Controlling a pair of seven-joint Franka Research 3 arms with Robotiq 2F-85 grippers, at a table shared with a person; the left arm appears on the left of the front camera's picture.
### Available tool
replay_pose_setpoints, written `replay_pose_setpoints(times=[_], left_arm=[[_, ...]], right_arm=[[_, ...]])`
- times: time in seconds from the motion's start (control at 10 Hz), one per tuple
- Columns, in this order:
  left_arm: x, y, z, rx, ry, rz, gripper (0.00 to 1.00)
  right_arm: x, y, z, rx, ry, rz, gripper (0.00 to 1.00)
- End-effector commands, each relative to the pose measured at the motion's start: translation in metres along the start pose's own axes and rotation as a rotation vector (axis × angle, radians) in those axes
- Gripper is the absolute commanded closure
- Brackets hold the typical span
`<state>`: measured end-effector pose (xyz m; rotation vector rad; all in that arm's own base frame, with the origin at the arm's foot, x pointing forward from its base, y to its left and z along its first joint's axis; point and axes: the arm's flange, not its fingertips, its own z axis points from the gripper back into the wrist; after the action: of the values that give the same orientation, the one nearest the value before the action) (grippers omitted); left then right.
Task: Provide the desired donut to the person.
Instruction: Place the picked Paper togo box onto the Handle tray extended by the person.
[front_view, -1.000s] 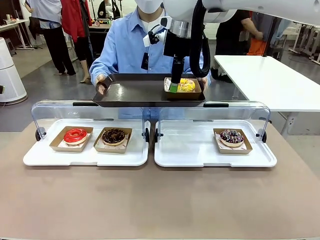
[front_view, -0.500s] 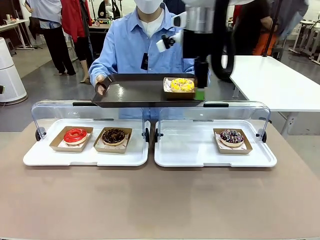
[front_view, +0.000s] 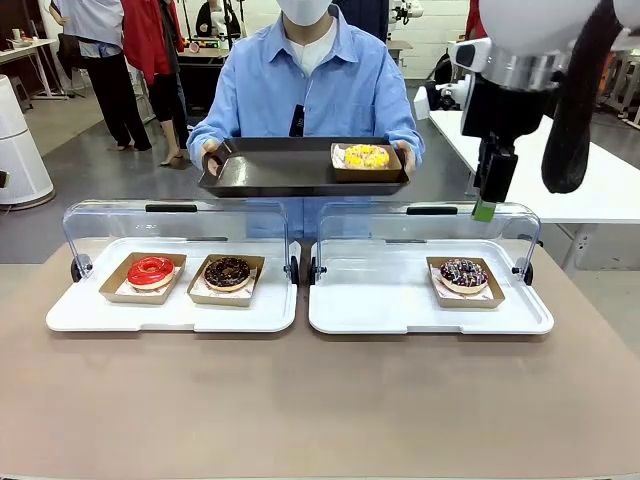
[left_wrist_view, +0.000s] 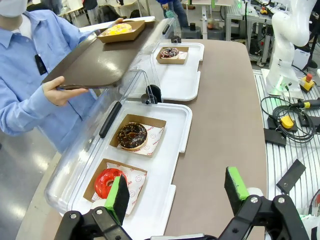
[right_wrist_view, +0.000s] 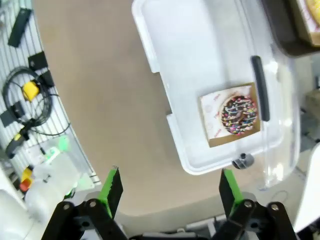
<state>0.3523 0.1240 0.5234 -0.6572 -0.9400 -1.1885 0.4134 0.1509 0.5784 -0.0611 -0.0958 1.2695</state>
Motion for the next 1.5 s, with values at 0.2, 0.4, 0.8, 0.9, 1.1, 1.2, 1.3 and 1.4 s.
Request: replay_pose_setpoints(times=[0.2, 0.4, 0.8, 0.9, 1.1, 1.2, 1.3, 1.4], left_arm=[[0.001, -0.001, 0.001, 0.0, -0.011, -0.006, 0.0], [0.001, -0.001, 0.001, 0.0, -0.011, -0.006, 0.0], [0.001, -0.001, 0.001, 0.0, -0.011, -0.006, 0.0], [0.001, -0.001, 0.001, 0.0, -0.011, -0.006, 0.0], [0.001, -0.001, 0.001, 0.0, -0.011, -0.006, 0.0], [0.001, -0.001, 0.001, 0.0, -0.011, -0.006, 0.0], [0.001, -0.001, 0.001, 0.0, -0.011, -0.006, 0.0], [0.001, -0.001, 0.001, 0.0, -0.011, -0.006, 0.0]], right_arm=[[0.0, 0.0, 0.0, 0.0, 0.0, 0.0, 0.0], [0.0, 0.0, 0.0, 0.0, 0.0, 0.0, 0.0], [0.0, 0.0, 0.0, 0.0, 0.0, 0.0, 0.0], [0.001, -0.001, 0.0, -0.004, -0.007, 0.0, 0.0], [-0.066, -0.027, 0.002, 0.281, -0.403, 0.188, 0.0], [-0.101, -0.037, 0.0, 0.302, -0.567, 0.214, 0.0], [-0.134, -0.043, -0.002, 0.332, -0.737, 0.203, 0.0], [-0.168, -0.047, -0.009, 0.31, -0.858, 0.24, 0.0]])
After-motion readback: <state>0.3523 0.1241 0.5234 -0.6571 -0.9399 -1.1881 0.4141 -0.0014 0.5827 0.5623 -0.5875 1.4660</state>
